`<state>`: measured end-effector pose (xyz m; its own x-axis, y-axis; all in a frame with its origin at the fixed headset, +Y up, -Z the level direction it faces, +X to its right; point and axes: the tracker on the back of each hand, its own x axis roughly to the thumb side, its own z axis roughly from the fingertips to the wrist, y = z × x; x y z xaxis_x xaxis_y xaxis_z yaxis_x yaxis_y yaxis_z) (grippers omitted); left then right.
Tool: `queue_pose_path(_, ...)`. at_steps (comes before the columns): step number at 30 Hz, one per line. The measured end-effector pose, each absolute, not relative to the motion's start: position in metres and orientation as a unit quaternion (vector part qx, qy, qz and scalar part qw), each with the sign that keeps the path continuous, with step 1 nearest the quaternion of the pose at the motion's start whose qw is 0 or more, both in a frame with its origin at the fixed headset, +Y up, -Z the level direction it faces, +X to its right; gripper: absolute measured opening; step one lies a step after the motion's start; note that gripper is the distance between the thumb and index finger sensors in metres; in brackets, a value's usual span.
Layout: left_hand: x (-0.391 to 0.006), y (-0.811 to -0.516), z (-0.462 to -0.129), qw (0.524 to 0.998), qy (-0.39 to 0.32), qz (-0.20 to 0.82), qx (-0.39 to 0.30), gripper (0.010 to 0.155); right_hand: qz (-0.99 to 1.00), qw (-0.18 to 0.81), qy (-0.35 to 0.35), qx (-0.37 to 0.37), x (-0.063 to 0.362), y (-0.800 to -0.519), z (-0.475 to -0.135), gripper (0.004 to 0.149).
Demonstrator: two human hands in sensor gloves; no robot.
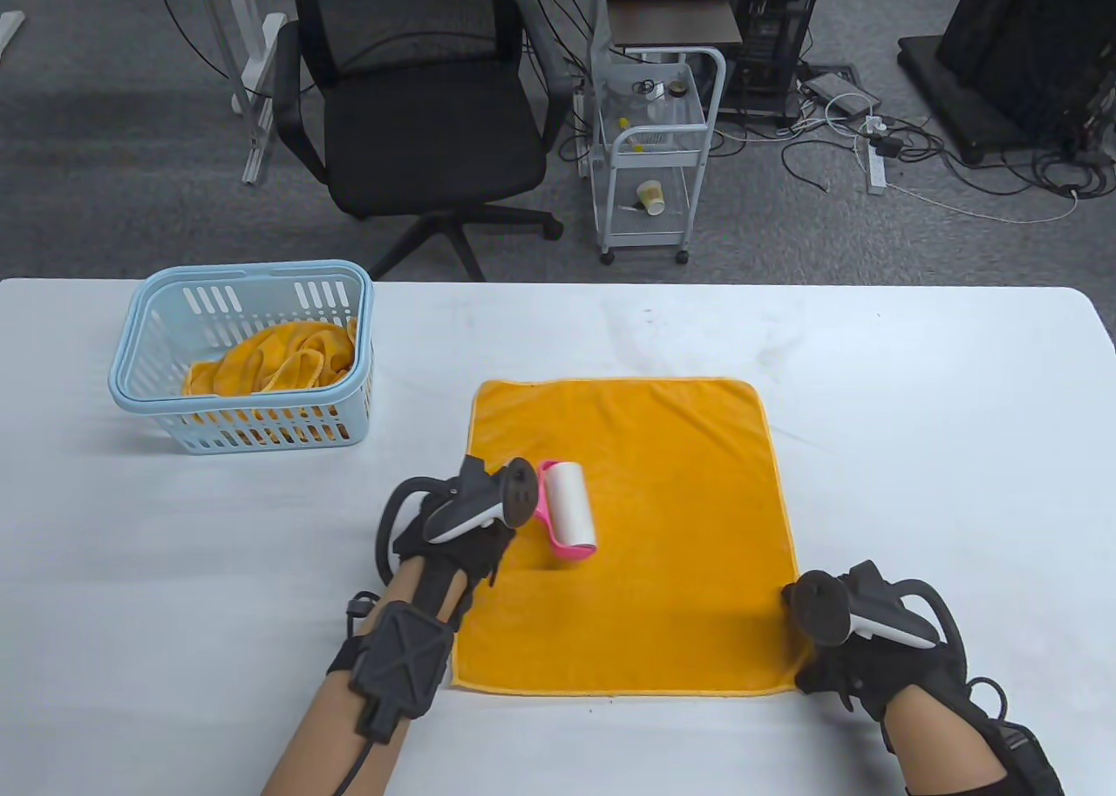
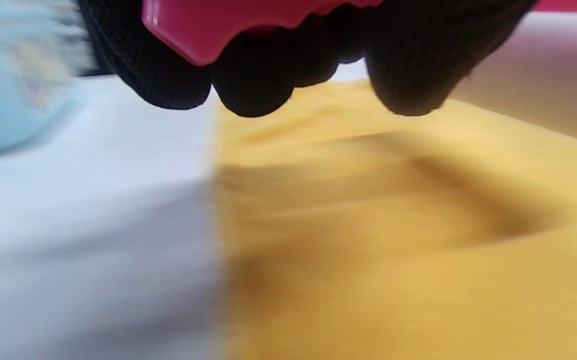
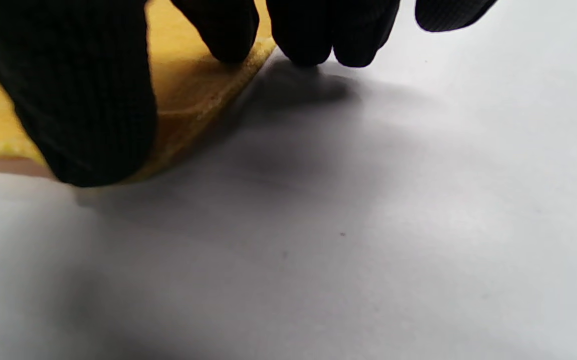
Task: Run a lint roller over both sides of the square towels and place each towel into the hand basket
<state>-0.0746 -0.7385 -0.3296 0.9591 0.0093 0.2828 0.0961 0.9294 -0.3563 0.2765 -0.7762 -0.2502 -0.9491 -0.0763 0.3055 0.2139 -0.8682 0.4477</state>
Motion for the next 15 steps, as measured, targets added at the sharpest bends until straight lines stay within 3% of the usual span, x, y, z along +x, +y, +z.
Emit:
queue_pose_path(3, -0.033, -0.752, -0.325, 0.960, -0.190, 0.002, -0.205, 0.060, -0.956, 0.079, -0.245, -0.140, 0.276, -0.776, -0.250, 0.097)
queue_pose_path(7, -0.014, -0.766, -0.322, 0.955, -0.209, -0.040, -0.205, 0.058, -0.956, 0.078, -0.245, -0.140, 0.277, -0.776, -0.250, 0.097)
queue_pose_path(11, -0.036, -0.764, -0.321, 0.954, -0.183, -0.161, -0.173, 0.050, -0.956, 0.077, -0.246, -0.140, 0.276, -0.776, -0.250, 0.097)
queue_pose_path(15, -0.088, -0.755, -0.320, 0.947, -0.122, -0.250, -0.161, 0.048, -0.955, 0.083, -0.246, -0.142, 0.275, -0.776, -0.250, 0.097)
